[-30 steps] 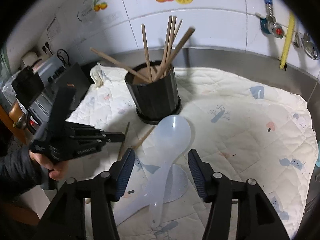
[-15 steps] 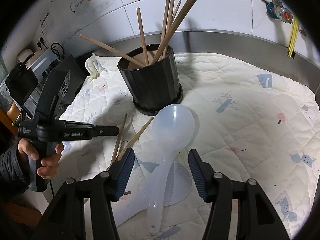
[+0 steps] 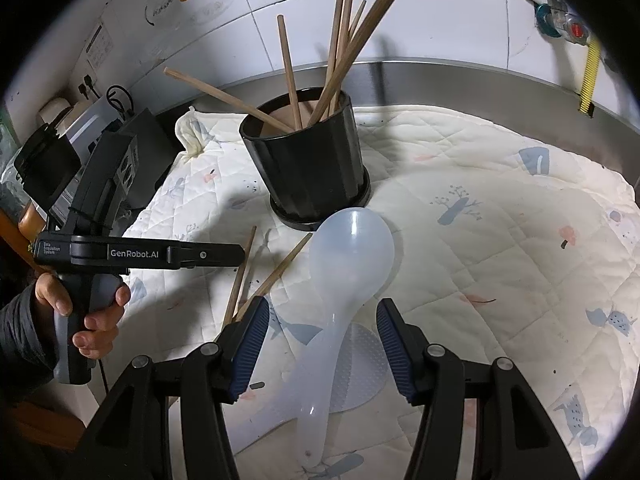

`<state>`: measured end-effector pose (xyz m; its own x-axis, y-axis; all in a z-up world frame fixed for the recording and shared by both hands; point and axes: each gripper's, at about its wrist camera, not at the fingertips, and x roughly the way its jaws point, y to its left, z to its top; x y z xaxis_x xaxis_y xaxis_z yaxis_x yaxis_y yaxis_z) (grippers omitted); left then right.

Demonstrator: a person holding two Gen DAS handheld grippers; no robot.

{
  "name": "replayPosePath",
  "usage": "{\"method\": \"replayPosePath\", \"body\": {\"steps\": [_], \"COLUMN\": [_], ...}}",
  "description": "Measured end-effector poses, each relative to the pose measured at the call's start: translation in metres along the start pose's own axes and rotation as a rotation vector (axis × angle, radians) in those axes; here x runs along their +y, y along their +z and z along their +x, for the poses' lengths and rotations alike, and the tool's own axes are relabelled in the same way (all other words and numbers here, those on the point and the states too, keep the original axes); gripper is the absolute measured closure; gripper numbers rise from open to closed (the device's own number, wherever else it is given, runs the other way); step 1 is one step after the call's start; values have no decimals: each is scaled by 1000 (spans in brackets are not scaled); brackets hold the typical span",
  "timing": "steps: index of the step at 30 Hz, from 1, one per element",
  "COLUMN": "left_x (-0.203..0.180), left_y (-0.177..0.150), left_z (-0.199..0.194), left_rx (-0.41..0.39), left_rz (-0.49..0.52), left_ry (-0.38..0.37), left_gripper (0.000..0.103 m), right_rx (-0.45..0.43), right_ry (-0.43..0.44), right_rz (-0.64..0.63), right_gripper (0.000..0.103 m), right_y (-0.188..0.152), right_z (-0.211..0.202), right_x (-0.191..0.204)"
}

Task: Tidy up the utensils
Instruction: 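Close the left tool on a loose wooden chopstick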

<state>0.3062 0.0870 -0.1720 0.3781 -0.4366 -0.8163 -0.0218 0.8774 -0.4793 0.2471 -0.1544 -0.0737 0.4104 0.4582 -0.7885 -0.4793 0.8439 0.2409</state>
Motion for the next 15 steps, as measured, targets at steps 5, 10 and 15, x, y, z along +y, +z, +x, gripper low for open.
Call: {"method": "replayPosePath", "body": {"steps": [5, 10, 15], "left_x": [-1, -8, -18], "left_y": [0, 1, 2], "left_z": [8, 15, 21], "left_rx": [13, 7, 3], "left_rz": [-26, -25, -15], "left_ry": [56, 109, 142], "left_gripper": [49, 53, 65], "right_rx": [-1, 4, 5], "right_ry": [-7, -12, -15], "right_rz": [17, 30, 50], "right_gripper": [42, 42, 42], "right_y": [-2, -4, -5], "right_z": [0, 1, 1], "right_x": [-5, -10, -14]}}
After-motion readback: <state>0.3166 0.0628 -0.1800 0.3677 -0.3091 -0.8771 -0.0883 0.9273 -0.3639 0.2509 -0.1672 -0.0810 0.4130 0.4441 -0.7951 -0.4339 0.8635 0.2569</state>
